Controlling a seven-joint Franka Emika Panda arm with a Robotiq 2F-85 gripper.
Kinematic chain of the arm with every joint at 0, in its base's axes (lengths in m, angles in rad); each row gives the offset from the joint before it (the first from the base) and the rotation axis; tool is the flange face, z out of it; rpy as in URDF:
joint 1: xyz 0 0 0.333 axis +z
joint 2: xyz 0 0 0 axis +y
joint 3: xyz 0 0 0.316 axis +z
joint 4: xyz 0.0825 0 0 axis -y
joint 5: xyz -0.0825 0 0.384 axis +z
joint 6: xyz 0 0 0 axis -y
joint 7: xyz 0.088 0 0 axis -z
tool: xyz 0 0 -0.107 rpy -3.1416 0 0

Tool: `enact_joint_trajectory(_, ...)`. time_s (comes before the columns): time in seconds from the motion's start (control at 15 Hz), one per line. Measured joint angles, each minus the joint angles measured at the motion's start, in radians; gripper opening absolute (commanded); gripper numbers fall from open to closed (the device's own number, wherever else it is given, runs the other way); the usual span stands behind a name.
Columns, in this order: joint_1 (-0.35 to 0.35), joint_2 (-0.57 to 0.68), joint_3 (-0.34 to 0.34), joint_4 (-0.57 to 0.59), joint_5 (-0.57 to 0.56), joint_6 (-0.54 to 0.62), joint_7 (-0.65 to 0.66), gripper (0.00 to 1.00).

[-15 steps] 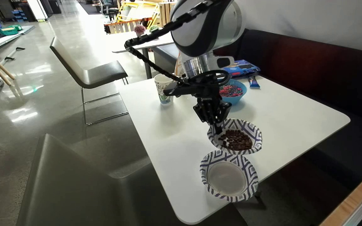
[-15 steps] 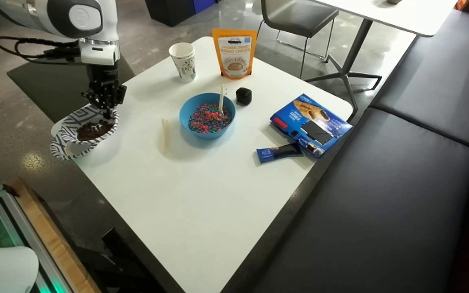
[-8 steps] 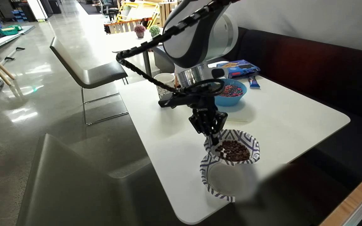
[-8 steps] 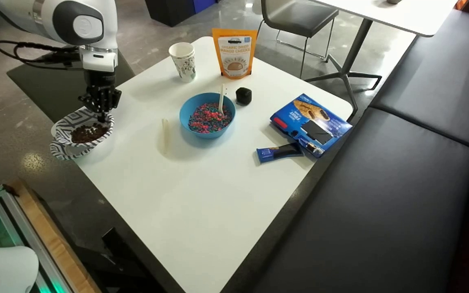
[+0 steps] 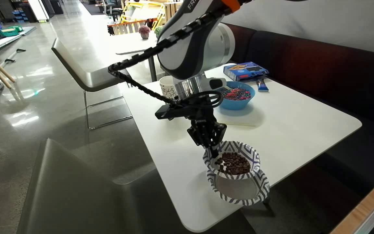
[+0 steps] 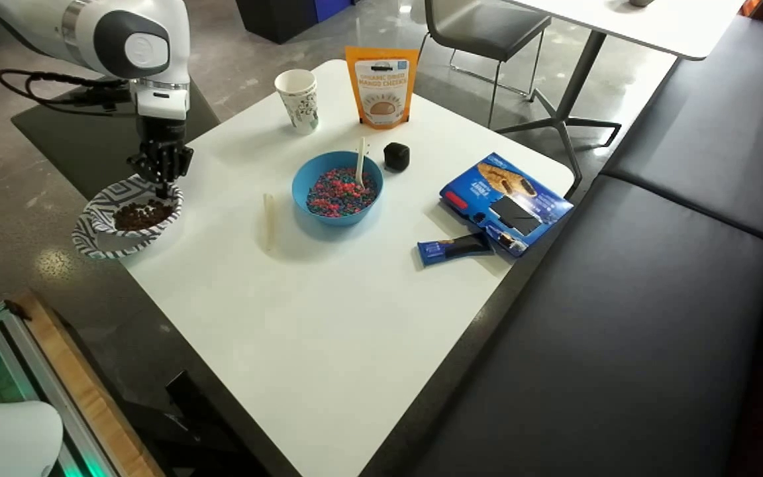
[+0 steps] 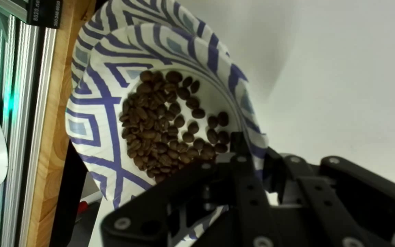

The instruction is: Place one paper plate on top of another then place them inside the blue bowl

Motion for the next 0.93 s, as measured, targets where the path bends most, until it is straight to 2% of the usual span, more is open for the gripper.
enact_joint_trajectory(0.93,0.026,0.014,0.001,0.018,0.0,0.0,0.006,0.02)
